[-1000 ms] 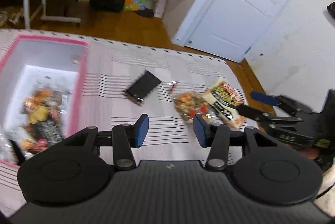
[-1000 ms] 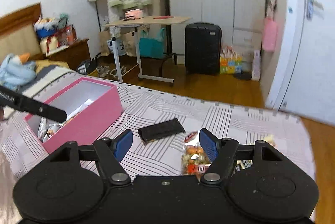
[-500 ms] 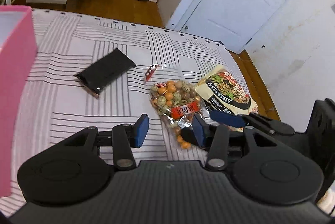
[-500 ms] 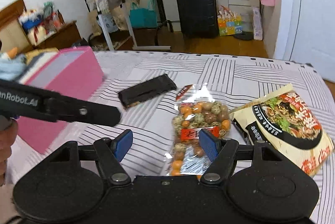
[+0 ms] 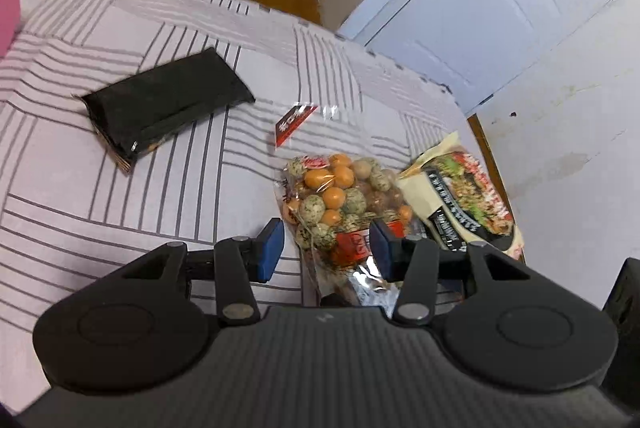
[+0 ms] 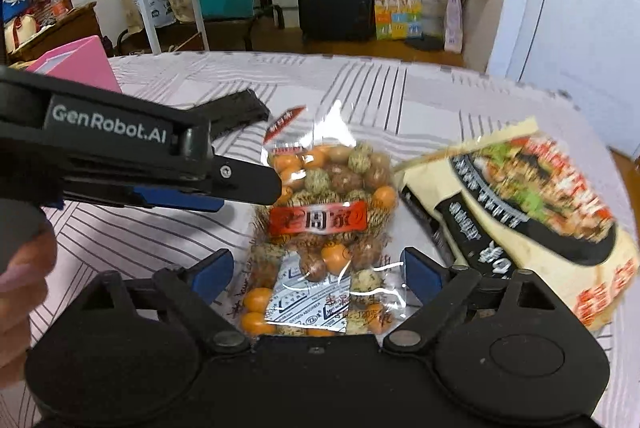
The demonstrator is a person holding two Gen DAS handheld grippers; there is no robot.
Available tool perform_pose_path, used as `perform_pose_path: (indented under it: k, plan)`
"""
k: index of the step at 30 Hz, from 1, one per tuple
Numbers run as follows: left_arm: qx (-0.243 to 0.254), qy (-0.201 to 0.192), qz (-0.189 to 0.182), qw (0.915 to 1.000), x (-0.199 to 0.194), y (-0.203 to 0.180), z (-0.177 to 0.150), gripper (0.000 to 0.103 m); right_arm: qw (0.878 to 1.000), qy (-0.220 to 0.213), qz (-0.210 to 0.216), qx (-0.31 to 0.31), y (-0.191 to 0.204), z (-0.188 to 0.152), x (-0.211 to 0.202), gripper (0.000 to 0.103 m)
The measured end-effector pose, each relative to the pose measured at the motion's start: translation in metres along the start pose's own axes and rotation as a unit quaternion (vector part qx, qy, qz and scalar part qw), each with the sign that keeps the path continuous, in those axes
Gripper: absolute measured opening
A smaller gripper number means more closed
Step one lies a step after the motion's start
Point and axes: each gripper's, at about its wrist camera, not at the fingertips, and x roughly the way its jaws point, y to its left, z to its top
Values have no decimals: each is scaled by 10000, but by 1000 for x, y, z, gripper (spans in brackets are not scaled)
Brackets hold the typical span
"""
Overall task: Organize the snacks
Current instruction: 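Close both tools on the clear bag of coated peanuts, then lift the peanut bag with both tools toward the pink box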
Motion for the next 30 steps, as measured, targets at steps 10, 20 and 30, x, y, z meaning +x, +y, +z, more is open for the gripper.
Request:
perform_pose_path:
  k: [10,20,30]
  plan:
    - [35,249,-283,9993,23,7,-2,43,9988,-77,-16,-486,5,4,30,103]
    - [147,272,-320,9990,26,3,-4,43,9990,-161,-70,-420,7,6,23,90]
    - [437,397,-127,9982,24,-10,-6,43,9995,-6,-59,-301,14,8,18,84]
